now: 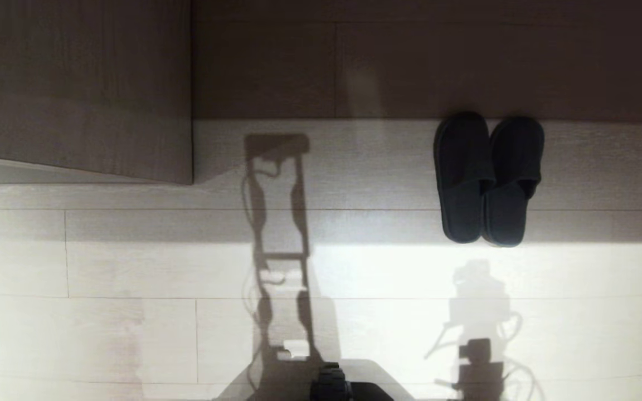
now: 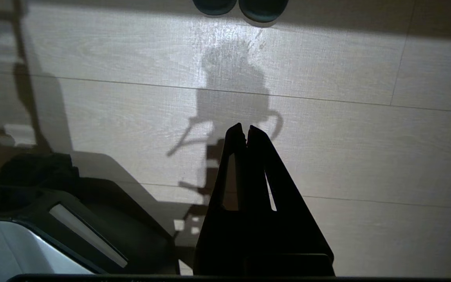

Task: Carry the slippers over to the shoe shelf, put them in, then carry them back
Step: Pick up the slippers on the floor

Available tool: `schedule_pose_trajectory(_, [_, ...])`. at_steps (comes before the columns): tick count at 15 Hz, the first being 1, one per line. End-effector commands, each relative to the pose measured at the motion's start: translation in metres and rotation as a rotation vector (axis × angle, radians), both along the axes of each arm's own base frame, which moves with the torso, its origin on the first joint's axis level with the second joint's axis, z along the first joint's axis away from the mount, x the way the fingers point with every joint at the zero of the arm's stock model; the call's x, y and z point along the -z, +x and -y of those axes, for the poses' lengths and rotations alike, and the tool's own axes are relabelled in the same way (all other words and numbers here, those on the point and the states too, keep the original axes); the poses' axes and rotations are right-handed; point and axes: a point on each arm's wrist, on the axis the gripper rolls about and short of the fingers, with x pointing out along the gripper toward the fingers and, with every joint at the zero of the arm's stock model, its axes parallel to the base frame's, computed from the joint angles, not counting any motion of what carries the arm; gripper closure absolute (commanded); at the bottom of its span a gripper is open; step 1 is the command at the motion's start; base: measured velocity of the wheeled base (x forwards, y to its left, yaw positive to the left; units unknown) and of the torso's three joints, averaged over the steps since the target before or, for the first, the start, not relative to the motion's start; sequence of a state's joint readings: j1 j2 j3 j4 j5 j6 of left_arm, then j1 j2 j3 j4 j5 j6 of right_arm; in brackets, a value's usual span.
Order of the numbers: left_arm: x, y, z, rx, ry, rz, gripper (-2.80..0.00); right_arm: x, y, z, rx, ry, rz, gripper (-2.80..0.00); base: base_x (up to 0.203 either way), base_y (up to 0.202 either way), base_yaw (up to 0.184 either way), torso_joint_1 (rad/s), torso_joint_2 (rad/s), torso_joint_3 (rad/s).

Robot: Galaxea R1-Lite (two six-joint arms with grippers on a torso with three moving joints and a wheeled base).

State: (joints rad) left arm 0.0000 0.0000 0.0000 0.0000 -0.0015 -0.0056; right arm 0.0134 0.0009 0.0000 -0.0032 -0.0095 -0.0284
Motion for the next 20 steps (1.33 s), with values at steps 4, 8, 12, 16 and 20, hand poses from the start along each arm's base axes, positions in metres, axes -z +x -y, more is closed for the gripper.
schedule_pose_trajectory(4, [0.0, 0.0, 0.0, -0.001, 0.001, 0.0, 0.0, 0.0, 0.0, 0.0, -0.001, -0.001, -0.001, 0.0, 0.0, 0.0, 0.0, 0.004, 0.0, -0.198])
schedule_pose_trajectory(8, [0.0, 0.0, 0.0, -0.001, 0.001, 0.0, 0.0, 0.0, 0.0, 0.0, -0.001, -0.001, -0.001, 0.0, 0.0, 0.0, 0.0, 0.003, 0.0, -0.202])
schedule_pose_trajectory(12, [0.0, 0.0, 0.0, 0.0, 0.001, 0.0, 0.0, 0.0, 0.0, 0.0, 0.0, -0.001, -0.002, 0.0, 0.0, 0.0, 0.0, 0.003, 0.0, -0.149])
schedule_pose_trajectory(16, [0.0, 0.0, 0.0, -0.001, -0.001, 0.0, 0.0, 0.0, 0.0, 0.0, -0.002, -0.005, -0.007, 0.0, 0.0, 0.0, 0.0, 0.001, 0.0, -0.02])
schedule_pose_trajectory(20, [0.0, 0.0, 0.0, -0.001, 0.001, 0.002, 0.0, -0.019, -0.005, 0.0, -0.015, -0.004, 0.042, 0.0, 0.0, 0.0, 0.0, 0.0, 0.0, 0.0])
